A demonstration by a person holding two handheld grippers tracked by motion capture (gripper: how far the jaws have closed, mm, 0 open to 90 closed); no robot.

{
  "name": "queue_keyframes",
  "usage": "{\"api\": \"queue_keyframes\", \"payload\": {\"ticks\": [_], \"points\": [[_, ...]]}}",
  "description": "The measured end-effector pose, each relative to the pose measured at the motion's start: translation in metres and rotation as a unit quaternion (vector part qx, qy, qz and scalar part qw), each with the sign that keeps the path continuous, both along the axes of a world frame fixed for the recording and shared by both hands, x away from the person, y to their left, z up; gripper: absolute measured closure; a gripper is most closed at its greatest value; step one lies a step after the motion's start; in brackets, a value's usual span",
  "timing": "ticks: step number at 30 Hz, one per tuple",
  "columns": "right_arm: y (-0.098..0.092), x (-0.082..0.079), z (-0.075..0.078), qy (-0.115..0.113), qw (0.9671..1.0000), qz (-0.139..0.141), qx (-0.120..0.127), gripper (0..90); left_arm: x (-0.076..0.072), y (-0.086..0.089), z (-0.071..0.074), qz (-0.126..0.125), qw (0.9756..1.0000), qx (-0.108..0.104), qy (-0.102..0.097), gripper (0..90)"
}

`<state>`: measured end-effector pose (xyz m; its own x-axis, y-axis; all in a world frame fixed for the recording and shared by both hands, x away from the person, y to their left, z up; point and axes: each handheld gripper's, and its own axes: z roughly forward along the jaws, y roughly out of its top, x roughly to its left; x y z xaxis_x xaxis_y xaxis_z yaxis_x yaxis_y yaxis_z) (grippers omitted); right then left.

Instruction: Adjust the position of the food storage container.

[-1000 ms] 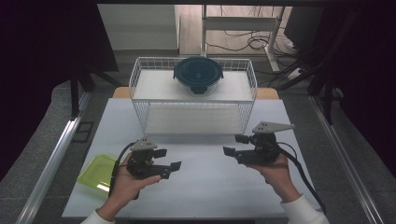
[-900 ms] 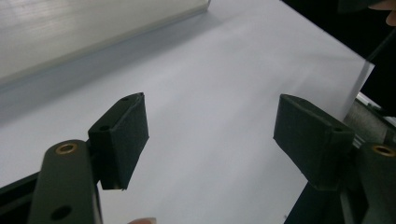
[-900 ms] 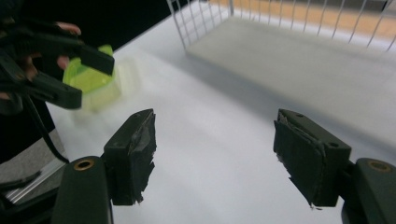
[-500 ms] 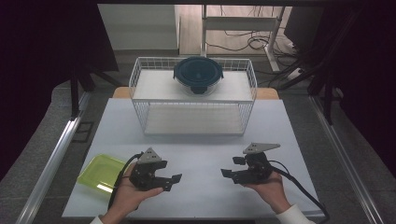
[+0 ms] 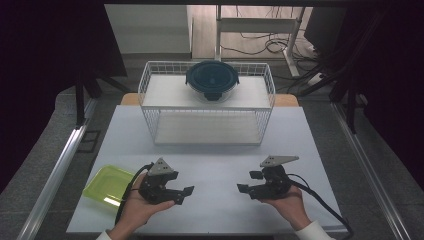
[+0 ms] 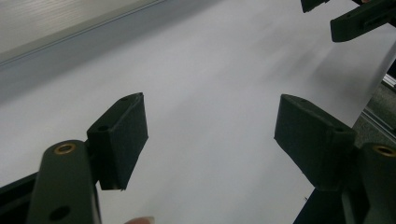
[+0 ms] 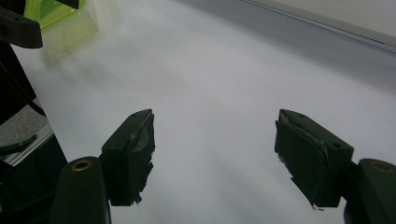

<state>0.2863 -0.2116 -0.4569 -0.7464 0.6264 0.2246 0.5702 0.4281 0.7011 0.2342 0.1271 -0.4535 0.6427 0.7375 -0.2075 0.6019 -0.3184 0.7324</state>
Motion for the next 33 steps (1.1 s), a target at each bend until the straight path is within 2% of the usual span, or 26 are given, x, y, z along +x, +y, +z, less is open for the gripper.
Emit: {"api": "queue_keyframes", "payload": {"ticks": [9,12,16,20,23,25,26,27,28,29,30,31,33], "points": [[0.000,0.003,-0.001,0.005,1.0000,-0.003,0.003,28.2,-0.011,0.014,0.004,0.013,0.9999,-0.009,0.001,24.6],[0.000,0.004,-0.001,0.011,0.9999,-0.005,0.013,28.2,-0.018,0.020,0.005,0.012,0.9999,-0.009,0.001,24.8],[0.000,0.005,-0.001,0.012,0.9998,-0.006,0.012,28.2,-0.027,0.033,0.005,0.016,0.9998,-0.007,0.006,25.1],[0.001,0.007,-0.003,0.017,0.9998,-0.004,0.014,28.2,-0.034,0.051,0.007,0.033,0.9994,-0.008,0.008,26.1],[0.001,0.008,-0.003,0.021,0.9997,-0.006,0.012,28.1,-0.036,0.069,0.011,0.047,0.9988,-0.012,0.008,31.0],[0.002,0.009,-0.004,0.025,0.9995,-0.007,0.016,28.0,-0.037,0.083,0.012,0.063,0.9980,-0.007,0.006,34.8],[0.002,0.009,-0.004,0.027,0.9995,-0.007,0.017,27.9,-0.039,0.098,0.012,0.078,0.9969,-0.002,0.007,37.9],[0.002,0.009,-0.004,0.027,0.9995,-0.007,0.017,27.9,-0.039,0.098,0.012,0.078,0.9969,-0.002,0.007,41.5],[0.002,0.009,-0.004,0.027,0.9995,-0.007,0.017,27.9,-0.041,0.105,0.012,0.085,0.9964,0.002,0.006,41.5],[0.002,0.009,-0.004,0.027,0.9995,-0.008,0.017,27.9,-0.043,0.112,0.012,0.090,0.9959,0.009,0.007,45.5],[0.002,0.010,-0.004,0.027,0.9995,-0.008,0.016,27.8,-0.045,0.118,0.012,0.093,0.9954,0.018,0.008,54.5],[0.002,0.010,-0.004,0.027,0.9995,-0.008,0.016,27.8,-0.047,0.124,0.012,0.099,0.9947,0.028,0.011,54.5],[0.002,0.010,-0.005,0.027,0.9995,-0.009,0.014,27.7,-0.051,0.134,0.011,0.103,0.9937,0.039,0.021,65.5]]}}
